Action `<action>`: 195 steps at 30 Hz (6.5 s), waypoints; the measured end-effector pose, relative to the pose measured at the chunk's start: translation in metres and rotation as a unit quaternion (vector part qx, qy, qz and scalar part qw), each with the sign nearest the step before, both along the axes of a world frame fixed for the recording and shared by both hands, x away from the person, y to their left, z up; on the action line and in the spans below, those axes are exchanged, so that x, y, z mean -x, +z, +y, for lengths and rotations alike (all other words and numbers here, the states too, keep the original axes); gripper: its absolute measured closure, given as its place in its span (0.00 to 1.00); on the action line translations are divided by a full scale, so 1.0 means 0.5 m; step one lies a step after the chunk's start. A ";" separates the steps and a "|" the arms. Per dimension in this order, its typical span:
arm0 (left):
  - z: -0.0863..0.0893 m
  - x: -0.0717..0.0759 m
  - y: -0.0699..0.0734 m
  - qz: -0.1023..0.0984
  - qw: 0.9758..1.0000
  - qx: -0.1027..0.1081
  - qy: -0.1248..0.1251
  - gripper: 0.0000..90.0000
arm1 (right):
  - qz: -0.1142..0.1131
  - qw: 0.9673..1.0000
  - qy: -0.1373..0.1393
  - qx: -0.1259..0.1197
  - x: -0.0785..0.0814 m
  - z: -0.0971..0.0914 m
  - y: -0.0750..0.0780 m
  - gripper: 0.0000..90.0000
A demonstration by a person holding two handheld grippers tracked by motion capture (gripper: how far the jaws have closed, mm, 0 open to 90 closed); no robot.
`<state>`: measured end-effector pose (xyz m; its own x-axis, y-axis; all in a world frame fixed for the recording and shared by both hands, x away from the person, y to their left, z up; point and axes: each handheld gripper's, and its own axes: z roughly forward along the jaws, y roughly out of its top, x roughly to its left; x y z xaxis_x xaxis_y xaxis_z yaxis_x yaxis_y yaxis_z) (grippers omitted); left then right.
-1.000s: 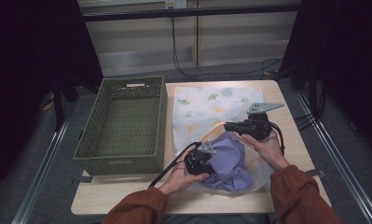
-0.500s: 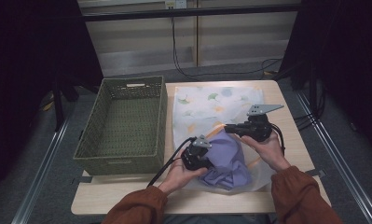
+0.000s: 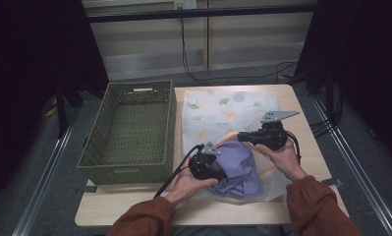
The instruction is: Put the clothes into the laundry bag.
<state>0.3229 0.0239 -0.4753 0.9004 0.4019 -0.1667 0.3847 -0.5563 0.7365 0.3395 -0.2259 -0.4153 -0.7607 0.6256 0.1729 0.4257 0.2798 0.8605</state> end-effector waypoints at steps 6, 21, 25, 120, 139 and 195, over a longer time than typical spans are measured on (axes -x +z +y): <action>0.020 0.013 0.033 0.003 1.000 0.028 0.003 0.29 | 0.001 1.000 0.000 0.000 -0.001 0.001 -0.001 1.00; 0.068 0.069 0.120 -0.056 0.996 0.072 -0.013 0.31 | 0.000 1.000 0.000 0.000 0.001 -0.001 0.000 1.00; 0.076 0.080 0.117 -0.045 0.996 0.075 -0.036 0.40 | 0.001 1.000 0.002 0.000 0.001 0.000 -0.001 1.00; -0.018 0.018 -0.007 0.005 0.998 -0.048 -0.033 0.95 | 0.017 0.999 0.030 0.005 0.006 0.016 -0.005 1.00; -0.043 -0.013 0.013 0.004 0.999 -0.036 -0.014 0.95 | 0.015 0.999 0.034 0.008 0.008 0.018 -0.003 1.00; 0.012 0.013 -0.009 0.000 0.995 -0.077 -0.059 0.53 | 0.036 0.998 0.048 0.025 0.004 0.021 -0.021 0.99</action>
<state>0.3165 0.0300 -0.4798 0.9427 0.3143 -0.1118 0.3106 -0.7043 0.6384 0.3377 -0.2154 -0.4258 -0.8049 0.5589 0.1993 0.4543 0.3644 0.8129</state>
